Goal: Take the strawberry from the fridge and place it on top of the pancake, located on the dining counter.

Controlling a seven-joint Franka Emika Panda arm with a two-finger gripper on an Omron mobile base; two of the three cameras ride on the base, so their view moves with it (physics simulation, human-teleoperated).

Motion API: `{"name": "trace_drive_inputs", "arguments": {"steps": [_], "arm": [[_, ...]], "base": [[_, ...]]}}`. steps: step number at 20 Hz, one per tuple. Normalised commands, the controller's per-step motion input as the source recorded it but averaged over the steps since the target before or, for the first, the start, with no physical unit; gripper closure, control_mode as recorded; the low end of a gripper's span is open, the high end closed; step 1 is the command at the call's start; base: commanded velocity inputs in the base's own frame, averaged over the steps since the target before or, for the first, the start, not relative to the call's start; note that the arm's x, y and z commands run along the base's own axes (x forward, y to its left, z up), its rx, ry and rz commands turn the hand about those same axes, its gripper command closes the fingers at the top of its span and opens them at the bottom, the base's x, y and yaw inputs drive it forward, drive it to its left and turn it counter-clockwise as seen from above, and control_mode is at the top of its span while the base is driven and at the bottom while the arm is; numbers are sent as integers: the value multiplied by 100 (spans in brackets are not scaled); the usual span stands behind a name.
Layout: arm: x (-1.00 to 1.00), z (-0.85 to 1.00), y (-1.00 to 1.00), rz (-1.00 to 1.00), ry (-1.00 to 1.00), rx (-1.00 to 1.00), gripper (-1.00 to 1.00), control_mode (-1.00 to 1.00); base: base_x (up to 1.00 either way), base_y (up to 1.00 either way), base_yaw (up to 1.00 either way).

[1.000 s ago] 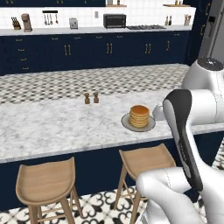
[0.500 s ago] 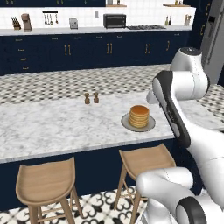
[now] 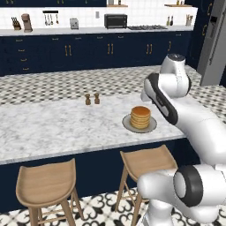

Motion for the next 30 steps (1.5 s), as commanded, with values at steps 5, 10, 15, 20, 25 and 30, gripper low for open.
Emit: {"name": "trace_drive_inputs", "arguments": {"steps": [5, 10, 15, 20, 25, 30], "arm": [[100, -41, -2, 0, 0, 0, 100, -100], [83, -44, 0, 0, 0, 0, 100, -100], [64, -39, -19, 0, 5, 0, 100, -100], [18, -24, -35, 1, 7, 0, 100, -100], [28, -14, 0, 0, 6, 0, 100, -100], [60, -21, 16, 0, 0, -1, 100, -100]], "base": [[0, 0, 0], [0, 0, 0], [0, 0, 0], [0, 0, 0], [0, 0, 0], [0, 0, 0]]}}
